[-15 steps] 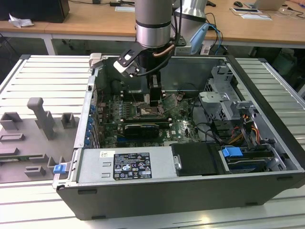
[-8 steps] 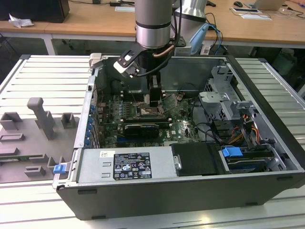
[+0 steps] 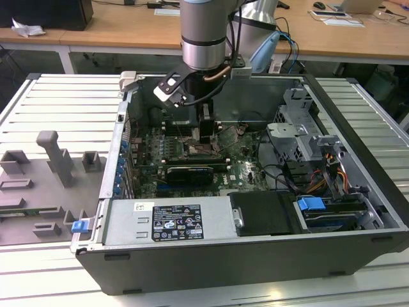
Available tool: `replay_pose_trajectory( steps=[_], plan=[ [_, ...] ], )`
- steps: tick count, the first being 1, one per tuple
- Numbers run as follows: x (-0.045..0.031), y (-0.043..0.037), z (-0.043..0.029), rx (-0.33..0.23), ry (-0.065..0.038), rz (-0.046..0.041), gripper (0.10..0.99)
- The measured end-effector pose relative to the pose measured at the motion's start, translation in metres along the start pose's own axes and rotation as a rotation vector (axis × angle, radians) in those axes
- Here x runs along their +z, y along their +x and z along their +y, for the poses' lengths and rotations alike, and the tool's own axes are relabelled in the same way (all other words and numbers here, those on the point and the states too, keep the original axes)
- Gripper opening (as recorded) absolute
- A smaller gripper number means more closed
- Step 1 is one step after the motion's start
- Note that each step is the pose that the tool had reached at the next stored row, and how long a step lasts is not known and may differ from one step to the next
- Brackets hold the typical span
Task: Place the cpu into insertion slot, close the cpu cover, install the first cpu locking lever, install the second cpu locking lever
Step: 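Place the cpu into insertion slot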
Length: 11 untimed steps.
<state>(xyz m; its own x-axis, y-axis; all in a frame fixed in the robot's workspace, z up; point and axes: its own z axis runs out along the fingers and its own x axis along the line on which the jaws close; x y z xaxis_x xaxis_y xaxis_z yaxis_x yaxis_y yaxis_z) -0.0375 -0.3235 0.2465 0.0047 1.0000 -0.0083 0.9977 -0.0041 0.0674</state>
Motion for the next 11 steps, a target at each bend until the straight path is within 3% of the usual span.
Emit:
replay_pose_trajectory(
  steps=[11],
  plan=[
    [0.0131, 0.0036, -0.0012, -0.023, 0.000, 0.0019, 0.541]
  ],
)
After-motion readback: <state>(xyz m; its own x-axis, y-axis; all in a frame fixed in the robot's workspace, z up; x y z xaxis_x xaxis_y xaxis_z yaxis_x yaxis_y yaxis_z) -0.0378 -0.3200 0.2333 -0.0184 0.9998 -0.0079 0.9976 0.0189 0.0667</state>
